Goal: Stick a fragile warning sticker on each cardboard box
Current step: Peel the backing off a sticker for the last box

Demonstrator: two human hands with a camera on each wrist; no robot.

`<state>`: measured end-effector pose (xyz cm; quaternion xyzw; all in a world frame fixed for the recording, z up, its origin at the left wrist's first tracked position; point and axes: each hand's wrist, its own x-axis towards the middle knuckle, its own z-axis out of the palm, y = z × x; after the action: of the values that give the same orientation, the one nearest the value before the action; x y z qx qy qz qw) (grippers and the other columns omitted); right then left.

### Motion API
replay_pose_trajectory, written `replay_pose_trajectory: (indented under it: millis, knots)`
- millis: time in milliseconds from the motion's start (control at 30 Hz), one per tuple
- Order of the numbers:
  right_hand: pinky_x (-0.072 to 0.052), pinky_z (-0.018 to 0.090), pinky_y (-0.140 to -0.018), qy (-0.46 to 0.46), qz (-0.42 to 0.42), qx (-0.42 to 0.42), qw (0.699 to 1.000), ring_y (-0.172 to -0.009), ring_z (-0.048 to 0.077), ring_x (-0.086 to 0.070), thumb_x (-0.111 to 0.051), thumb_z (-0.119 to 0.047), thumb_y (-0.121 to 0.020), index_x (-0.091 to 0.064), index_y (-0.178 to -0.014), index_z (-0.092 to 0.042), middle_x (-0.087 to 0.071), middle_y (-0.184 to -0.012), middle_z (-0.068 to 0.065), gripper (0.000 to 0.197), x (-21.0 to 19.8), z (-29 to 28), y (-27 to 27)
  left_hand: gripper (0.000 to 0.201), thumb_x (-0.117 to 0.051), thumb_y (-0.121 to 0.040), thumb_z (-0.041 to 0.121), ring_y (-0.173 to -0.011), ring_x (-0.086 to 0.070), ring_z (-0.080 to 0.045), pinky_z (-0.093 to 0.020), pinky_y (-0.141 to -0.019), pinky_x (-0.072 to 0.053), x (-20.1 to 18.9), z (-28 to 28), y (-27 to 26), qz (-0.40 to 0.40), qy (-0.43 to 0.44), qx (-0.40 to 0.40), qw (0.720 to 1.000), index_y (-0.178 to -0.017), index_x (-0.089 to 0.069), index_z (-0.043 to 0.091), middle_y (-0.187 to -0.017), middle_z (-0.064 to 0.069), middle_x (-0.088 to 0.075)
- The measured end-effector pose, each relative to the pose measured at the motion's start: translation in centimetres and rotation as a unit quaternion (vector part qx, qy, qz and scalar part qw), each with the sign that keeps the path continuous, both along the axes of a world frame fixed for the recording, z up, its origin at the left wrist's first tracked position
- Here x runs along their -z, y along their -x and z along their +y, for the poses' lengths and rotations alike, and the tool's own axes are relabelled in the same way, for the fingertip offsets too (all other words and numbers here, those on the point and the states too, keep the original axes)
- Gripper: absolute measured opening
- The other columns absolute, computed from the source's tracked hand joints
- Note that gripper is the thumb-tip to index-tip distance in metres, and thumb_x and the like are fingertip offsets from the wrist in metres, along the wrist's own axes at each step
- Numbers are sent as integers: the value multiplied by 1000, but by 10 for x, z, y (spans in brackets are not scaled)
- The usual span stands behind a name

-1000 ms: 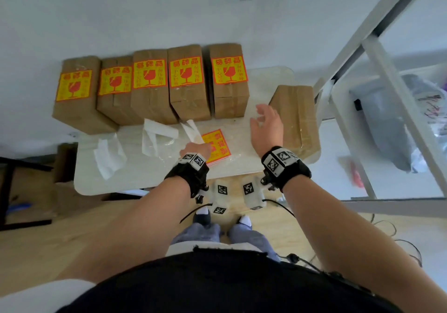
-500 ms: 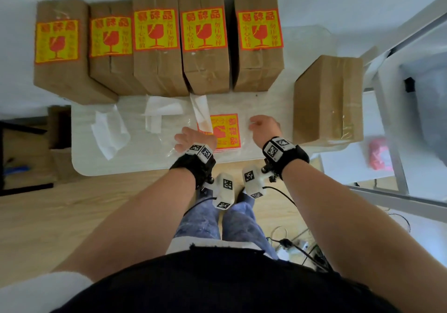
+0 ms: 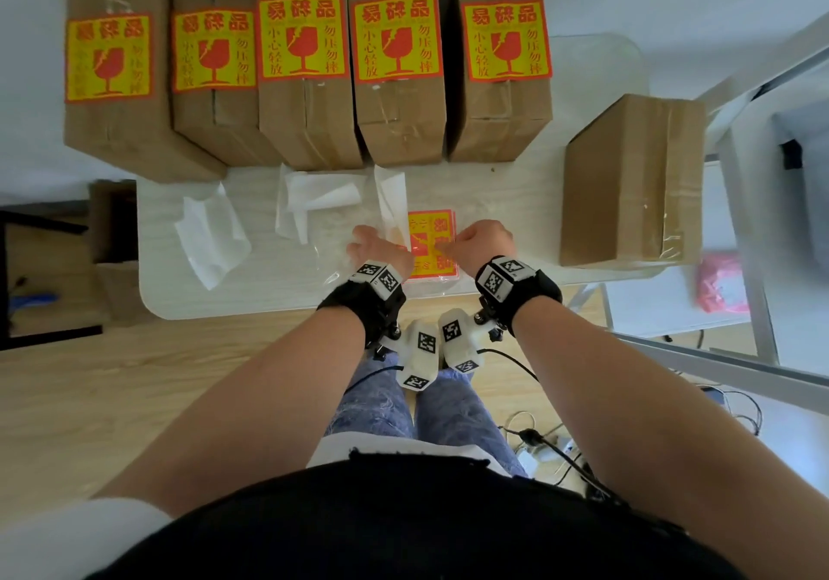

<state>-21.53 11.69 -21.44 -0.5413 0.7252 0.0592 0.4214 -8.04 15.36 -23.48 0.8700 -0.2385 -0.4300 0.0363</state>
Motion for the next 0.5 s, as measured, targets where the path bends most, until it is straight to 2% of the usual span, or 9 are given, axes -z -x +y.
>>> replay_pose_trajectory:
  millis: [100,200,300,400,500]
  knots:
    - [-45,23,-54,-3,-15,-5,1000,-58,13,-55,-76,-36,-81,-53,-54,-17,-56,-59,-2,40,2,4,-5,79,-77,-80,42,-124,-43,-26,-33,-92,-40,4,3,-1,9,20,-2,1000,-135,-32,8,-135,-10,-40]
    - [-45,23,-56,5,-28,11,1000,-64,14,-58,-76,-30,-79,-54,-59,-20,-59,-63,-3,31,4,8,-7,73,-78,-79,37,-111,-47,-25,-33,-82,-38,7,10,-1,11,46,-6,999,-131,-35,10,-133,-10,-40]
    - [-41,22,-51,9,-53,35,998,-61,9,-54,-76,-29,-79,-51,-64,-22,-58,-64,-6,30,3,9,-7,69,-76,-80,35,-96,-37,-20,-32,-80,-36,10,13,-2,16,62,-6,998,-131,-36,11,-131,-10,-40]
    - [-39,20,-49,8,-71,43,997,-58,5,-51,-78,-33,-78,-53,-63,-23,-57,-63,-8,31,3,10,-2,72,-76,-79,39,-100,-34,-17,-28,-82,-32,13,12,0,15,58,5,998,-132,-37,11,-132,-9,-40]
    - [-42,21,-53,17,-71,49,996,-61,9,-54,-79,-35,-77,-56,-60,-22,-59,-64,-7,32,5,11,4,79,-78,-75,42,-104,-35,-17,-27,-85,-32,11,11,1,25,46,-3,999,-135,-36,12,-134,-7,-37]
